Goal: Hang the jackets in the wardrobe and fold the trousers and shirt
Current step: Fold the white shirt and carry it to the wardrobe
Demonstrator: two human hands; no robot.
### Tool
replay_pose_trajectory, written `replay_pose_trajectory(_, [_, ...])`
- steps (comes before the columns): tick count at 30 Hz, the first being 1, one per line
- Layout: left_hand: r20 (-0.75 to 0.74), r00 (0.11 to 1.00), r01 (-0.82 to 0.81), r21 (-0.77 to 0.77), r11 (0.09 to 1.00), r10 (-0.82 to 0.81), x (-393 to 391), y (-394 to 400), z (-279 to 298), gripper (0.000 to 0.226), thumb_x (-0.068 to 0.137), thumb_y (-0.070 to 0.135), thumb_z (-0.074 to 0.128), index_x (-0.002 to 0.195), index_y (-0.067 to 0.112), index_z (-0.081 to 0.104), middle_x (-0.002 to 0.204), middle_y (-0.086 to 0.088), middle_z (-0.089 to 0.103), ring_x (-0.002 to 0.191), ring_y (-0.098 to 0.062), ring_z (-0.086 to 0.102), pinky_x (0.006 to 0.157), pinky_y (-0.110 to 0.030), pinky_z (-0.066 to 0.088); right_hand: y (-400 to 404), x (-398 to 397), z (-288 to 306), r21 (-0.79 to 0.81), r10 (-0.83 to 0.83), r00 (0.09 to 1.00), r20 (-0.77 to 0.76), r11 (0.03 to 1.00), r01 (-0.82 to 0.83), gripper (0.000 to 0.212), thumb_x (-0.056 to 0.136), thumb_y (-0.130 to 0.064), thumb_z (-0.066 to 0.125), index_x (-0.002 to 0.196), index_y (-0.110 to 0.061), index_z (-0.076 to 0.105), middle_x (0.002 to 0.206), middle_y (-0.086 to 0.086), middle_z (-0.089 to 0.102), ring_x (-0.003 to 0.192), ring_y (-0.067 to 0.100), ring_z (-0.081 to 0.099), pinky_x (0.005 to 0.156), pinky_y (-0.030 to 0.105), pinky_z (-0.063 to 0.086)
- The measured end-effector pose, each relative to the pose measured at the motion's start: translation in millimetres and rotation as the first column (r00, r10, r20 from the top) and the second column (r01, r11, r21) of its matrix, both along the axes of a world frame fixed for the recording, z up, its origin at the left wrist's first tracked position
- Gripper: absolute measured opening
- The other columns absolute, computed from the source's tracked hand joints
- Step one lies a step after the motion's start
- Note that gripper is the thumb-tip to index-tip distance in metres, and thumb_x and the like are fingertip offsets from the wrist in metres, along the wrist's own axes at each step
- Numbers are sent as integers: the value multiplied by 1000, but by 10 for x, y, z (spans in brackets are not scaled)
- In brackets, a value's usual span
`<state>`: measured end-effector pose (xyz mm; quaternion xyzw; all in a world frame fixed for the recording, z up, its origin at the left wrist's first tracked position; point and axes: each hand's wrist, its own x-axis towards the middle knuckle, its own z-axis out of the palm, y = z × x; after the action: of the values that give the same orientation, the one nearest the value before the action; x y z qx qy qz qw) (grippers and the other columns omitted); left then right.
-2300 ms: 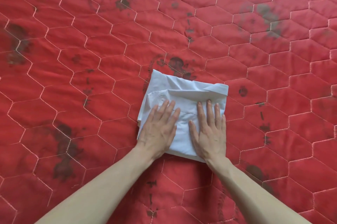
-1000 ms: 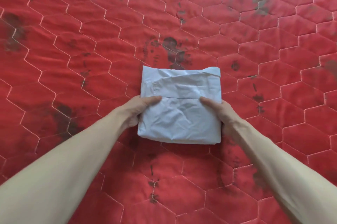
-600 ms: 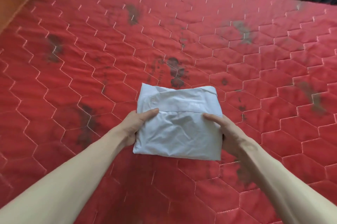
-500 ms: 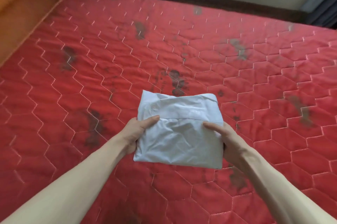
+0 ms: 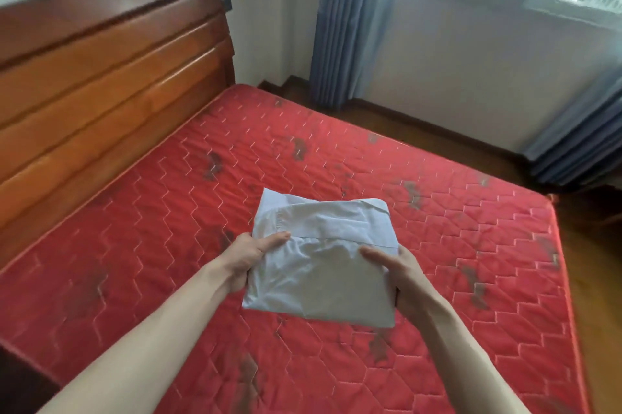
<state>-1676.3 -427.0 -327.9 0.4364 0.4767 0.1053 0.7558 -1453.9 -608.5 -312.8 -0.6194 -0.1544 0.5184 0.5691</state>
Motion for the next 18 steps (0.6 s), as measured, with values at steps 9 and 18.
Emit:
replay_pose_trajectory(9, [86,979,-190,93,977,182,-1030,-397,868,34,84,30,86,100,1,81,102,-21,79,88,-33,78,68,-36,64,23,-719,892,32,119,993,18,992,-120,38,82,-14,84,118,-5,74,113,20,78,97,34,77,73,39,63])
replay_pose_trajectory(18, [194,887,-451,168,877,419,-2801,-530,1301,32,94,27,76,115,3,76,109,-22,77,102,-41,75,85,-47,64,638,-2171,1279,124,394,919,6,912,-392,35,81,-19,87,113,-16,76,118,19,76,102,36,76,77,42,63])
